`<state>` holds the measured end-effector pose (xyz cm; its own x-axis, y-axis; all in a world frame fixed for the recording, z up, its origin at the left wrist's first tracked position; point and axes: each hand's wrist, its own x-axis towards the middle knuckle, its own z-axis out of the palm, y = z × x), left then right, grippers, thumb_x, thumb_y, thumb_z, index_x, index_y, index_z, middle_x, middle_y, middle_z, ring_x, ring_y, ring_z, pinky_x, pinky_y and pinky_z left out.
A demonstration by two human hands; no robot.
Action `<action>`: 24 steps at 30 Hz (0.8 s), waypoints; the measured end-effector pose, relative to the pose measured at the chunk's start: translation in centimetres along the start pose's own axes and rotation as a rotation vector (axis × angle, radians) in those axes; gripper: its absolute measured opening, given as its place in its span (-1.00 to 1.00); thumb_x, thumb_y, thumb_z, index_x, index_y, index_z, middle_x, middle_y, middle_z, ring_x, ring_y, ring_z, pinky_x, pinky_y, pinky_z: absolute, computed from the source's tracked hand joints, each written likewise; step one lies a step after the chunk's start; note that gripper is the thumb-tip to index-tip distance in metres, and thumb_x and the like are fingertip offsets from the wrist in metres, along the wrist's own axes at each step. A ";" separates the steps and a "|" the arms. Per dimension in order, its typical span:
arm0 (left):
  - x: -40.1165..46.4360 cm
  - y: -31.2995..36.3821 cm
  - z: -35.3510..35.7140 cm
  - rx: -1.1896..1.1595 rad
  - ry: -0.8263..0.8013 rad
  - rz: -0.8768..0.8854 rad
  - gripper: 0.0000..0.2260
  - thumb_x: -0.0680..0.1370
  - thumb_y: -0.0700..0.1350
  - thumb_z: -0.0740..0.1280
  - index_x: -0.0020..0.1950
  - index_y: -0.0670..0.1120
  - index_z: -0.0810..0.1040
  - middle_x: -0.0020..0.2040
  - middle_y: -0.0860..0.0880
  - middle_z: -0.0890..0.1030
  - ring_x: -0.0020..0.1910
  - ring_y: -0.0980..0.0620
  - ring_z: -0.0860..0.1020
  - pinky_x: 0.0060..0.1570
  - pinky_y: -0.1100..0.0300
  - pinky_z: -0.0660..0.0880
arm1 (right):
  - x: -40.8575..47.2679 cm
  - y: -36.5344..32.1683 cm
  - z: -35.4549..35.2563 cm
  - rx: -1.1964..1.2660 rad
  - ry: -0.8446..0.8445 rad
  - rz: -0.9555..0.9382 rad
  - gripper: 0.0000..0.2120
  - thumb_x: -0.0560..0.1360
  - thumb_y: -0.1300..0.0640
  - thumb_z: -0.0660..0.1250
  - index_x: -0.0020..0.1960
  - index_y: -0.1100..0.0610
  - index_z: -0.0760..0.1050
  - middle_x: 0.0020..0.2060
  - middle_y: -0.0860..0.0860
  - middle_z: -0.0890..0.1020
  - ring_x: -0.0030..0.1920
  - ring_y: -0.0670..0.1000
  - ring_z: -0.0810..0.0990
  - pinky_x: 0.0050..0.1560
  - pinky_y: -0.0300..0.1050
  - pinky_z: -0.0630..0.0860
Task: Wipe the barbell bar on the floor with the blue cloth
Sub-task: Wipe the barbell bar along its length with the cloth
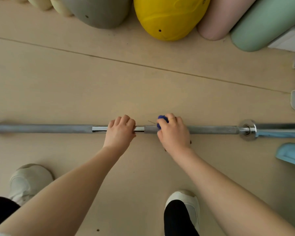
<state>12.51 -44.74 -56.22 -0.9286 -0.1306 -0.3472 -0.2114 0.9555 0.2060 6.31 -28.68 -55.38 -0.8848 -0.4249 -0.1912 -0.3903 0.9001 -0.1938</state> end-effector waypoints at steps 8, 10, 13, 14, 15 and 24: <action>0.8 -0.3 -0.1 0.094 0.136 0.092 -0.69 0.06 -0.09 0.63 -0.33 -0.08 0.59 -0.10 -0.06 0.57 -0.06 -0.08 0.31 -0.23 0.10 0.50 | 0.3 -0.5 0.5 -0.008 0.034 -0.182 -0.73 0.16 0.26 0.45 -0.14 0.12 0.62 -0.13 0.11 0.63 -0.32 0.19 0.54 -0.44 -0.11 0.49; 1.5 -0.6 -0.3 0.117 0.101 0.104 -0.70 0.07 -0.08 0.64 -0.35 -0.07 0.59 -0.13 -0.07 0.61 -0.04 -0.07 0.31 -0.21 0.10 0.51 | 1.5 0.9 0.1 -0.011 0.042 -0.014 -0.78 0.20 0.29 0.43 -0.16 0.14 0.60 -0.13 0.14 0.62 -0.30 0.21 0.54 -0.43 -0.09 0.47; 2.8 -1.3 -1.4 0.189 0.066 0.167 -0.74 0.11 -0.02 0.62 -0.36 -0.04 0.60 -0.19 -0.05 0.60 -0.06 -0.07 0.36 -0.24 0.17 0.51 | 1.9 -0.8 0.5 -0.035 0.115 -0.053 -0.74 0.12 0.30 0.49 -0.21 0.12 0.61 -0.16 0.11 0.64 -0.34 0.18 0.54 -0.44 -0.16 0.45; 3.3 -1.3 -1.9 0.212 0.048 0.169 -0.76 0.12 -0.01 0.61 -0.35 -0.03 0.61 -0.21 -0.04 0.60 -0.07 -0.08 0.42 -0.24 0.18 0.50 | 1.7 -1.8 0.6 -0.055 0.125 -0.122 -0.72 0.11 0.29 0.51 -0.20 0.11 0.62 -0.17 0.11 0.64 -0.34 0.17 0.54 -0.44 -0.18 0.46; 3.6 -1.2 -2.2 0.239 0.040 0.160 -0.79 0.19 -0.01 0.58 -0.31 -0.03 0.63 -0.18 -0.05 0.59 -0.06 -0.09 0.48 -0.20 0.18 0.49 | 1.6 -2.8 0.9 -0.059 0.128 -0.180 -0.71 0.11 0.28 0.52 -0.19 0.10 0.63 -0.15 0.10 0.64 -0.33 0.16 0.55 -0.44 -0.19 0.46; 4.9 -0.3 -1.5 0.125 -0.070 0.082 -0.67 0.56 -0.02 0.24 0.28 -0.09 0.35 0.24 -0.06 0.41 0.30 -0.10 0.29 0.24 0.08 0.24 | 3.8 4.2 -0.1 0.006 0.138 0.132 -0.66 0.30 0.37 0.34 0.06 0.17 0.55 0.10 0.20 0.56 -0.14 0.28 0.48 -0.18 0.07 0.50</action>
<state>7.60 -46.11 -56.56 -0.9167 -0.0363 -0.3978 -0.0922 0.9882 0.1224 1.23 -26.51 -56.79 -0.9550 -0.2853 -0.0815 -0.2673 0.9464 -0.1816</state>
